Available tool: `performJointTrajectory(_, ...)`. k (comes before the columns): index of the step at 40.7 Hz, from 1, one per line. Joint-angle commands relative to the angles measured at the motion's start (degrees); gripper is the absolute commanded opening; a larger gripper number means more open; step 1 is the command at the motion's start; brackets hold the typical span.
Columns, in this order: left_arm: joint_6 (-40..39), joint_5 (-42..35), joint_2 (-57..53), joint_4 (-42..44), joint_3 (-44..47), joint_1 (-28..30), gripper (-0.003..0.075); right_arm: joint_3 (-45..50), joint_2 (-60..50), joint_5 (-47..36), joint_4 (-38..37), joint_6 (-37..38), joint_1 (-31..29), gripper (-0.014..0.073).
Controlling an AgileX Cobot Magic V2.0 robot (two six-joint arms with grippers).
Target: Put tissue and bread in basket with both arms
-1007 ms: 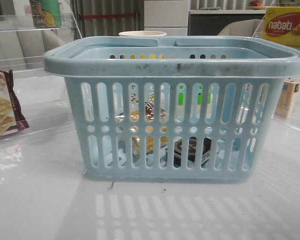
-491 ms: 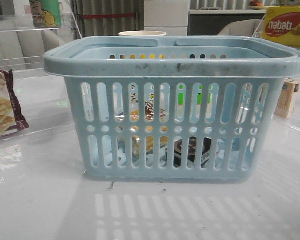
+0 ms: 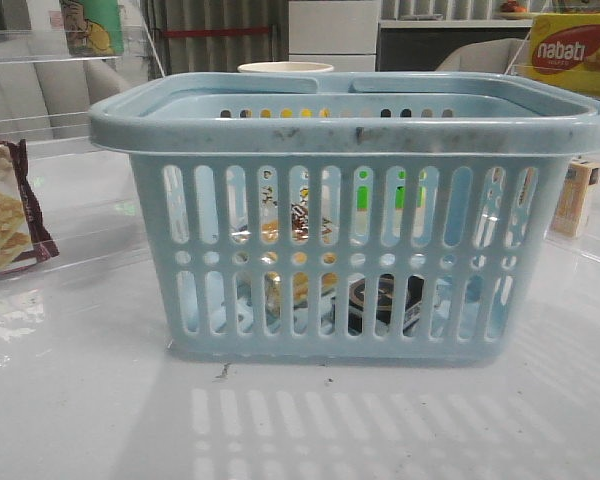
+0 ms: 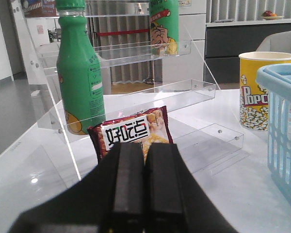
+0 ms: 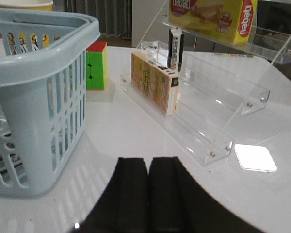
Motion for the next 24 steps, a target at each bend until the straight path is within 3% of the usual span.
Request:
performJointTrajectory(1, 0.0, -5.0, -0.9, -0.4, -0.1, -0.4, 0.0091, 0.1, -1.0, -7.4, 0.1, -0.3, -0.5, 0.0055)
performJointTrajectory(24, 0.0, -5.0, -0.9, -0.4, -0.1, -0.4, 0.0091, 0.1, -1.0, -7.8, 0.1, -0.3, -0.4, 0.0055)
